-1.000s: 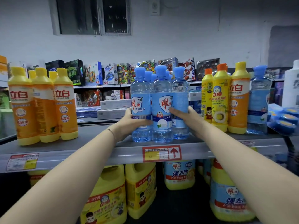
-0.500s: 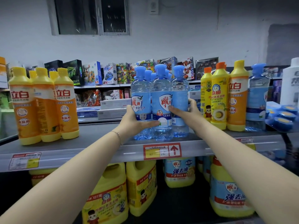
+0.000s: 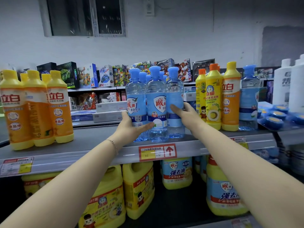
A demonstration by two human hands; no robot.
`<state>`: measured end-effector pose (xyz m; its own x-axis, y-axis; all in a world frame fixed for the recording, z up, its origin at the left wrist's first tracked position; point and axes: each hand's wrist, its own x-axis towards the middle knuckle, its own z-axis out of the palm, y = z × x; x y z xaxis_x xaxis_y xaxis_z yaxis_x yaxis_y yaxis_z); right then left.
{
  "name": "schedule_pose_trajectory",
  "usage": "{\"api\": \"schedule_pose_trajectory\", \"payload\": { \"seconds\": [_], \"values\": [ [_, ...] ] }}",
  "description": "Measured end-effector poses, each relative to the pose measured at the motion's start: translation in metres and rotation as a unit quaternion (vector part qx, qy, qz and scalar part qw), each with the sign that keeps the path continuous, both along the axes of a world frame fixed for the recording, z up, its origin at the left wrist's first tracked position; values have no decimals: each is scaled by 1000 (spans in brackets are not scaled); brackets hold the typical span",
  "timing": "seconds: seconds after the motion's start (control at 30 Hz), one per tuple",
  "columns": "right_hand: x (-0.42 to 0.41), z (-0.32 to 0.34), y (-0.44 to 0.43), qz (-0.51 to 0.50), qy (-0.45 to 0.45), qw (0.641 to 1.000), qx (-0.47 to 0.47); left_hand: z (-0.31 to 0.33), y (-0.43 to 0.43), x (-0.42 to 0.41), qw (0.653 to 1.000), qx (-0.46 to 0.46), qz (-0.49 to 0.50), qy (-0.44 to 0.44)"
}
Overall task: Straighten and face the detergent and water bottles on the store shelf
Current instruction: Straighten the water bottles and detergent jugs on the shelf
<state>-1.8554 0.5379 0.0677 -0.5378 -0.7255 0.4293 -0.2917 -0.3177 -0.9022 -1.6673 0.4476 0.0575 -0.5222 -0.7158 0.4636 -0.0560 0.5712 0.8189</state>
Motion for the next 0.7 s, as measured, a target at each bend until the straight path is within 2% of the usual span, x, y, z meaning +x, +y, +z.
{"api": "schedule_pose_trajectory", "payload": {
  "seconds": [0.1, 0.2, 0.27, 0.37, 0.5, 0.63, 0.7],
  "values": [
    [5, -1, -1, -75, 31, 997, 20, -1, 1, 0, 1000, -5, 4, 4],
    [3, -1, 8, 48, -21, 998, 25, -2, 0, 0, 1000, -13, 6, -2],
    [-1, -4, 18, 108, -22, 994, 19, -2, 0, 0, 1000, -25, 6, -12],
    [-6, -10, 20, 106, -10, 994, -10, -3, 1, 0, 999, -39, 11, -21],
    [1, -11, 8, 9, 14, 1000, -8, -4, 2, 0, 999, -42, 17, -20],
    [-5, -11, 18, 110, 1, 994, 0, -4, 1, 0, 999, -43, 16, -23],
    [-10, -12, 23, 129, -10, 992, -3, -4, 1, 0, 999, -42, 11, -24]
  ]
}}
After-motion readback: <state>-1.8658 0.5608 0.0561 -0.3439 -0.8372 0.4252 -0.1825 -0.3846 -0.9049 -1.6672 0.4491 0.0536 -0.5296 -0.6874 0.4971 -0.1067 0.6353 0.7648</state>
